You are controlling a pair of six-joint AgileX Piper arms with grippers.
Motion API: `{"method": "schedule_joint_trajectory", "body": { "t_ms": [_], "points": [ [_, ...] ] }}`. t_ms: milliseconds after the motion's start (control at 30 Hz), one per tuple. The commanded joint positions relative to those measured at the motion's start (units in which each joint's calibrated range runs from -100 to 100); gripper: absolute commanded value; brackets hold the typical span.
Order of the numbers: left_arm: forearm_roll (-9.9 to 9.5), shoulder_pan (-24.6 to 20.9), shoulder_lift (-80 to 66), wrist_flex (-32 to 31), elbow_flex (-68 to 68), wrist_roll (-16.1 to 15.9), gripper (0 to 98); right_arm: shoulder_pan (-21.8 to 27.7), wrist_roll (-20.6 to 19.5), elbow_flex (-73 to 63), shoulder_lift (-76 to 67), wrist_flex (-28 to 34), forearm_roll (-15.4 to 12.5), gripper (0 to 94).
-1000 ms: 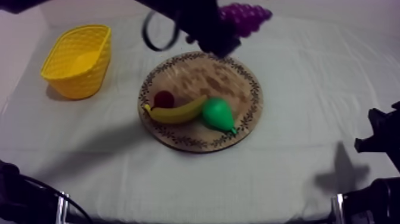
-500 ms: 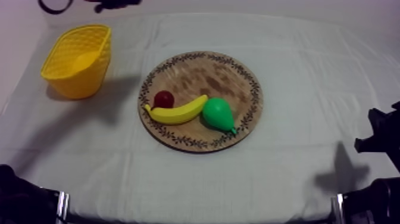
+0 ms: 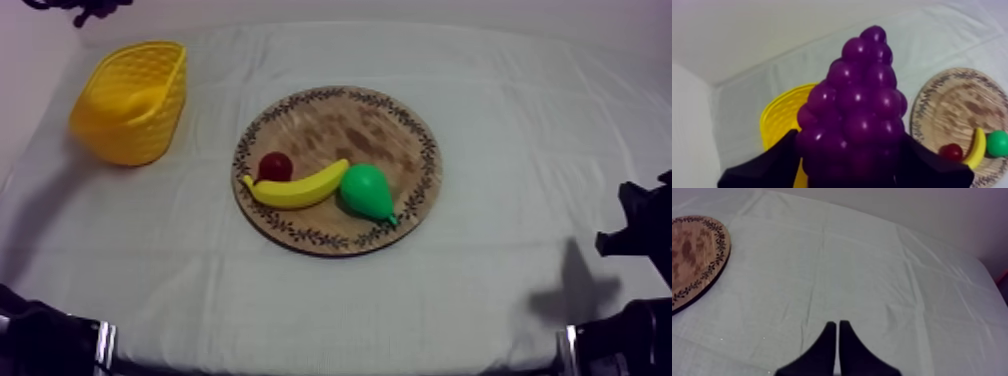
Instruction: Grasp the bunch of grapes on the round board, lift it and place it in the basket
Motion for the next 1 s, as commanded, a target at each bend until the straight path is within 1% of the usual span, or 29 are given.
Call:
{"method": "schedule_joint_trajectory", "body": {
  "t_ms": [0,200,533,800,967],
  "points": [
    [-0.01,-1.2,1.6,0.1,-1.2,-0.1,54.8,0.0,0.0,0.0,0.0,0.0,0.0,0.2],
    [0.52,-3.3,7.3,0.2,-4.4,-0.3,55.1,0.0,0.0,0.0,0.0,0.0,0.0,0.2],
    [0.31,-6.0,17.5,-0.3,-5.3,0.5,55.4,0.0,0.0,0.0,0.0,0.0,0.0,0.2],
    [0.28,-6.8,26.4,-1.2,-5.6,1.2,55.4,0.0,0.0,0.0,0.0,0.0,0.0,0.2],
    [0.28,-6.9,29.5,-3.2,-3.9,1.5,55.1,0.0,0.0,0.0,0.0,0.0,0.0,0.2]
  ]
}}
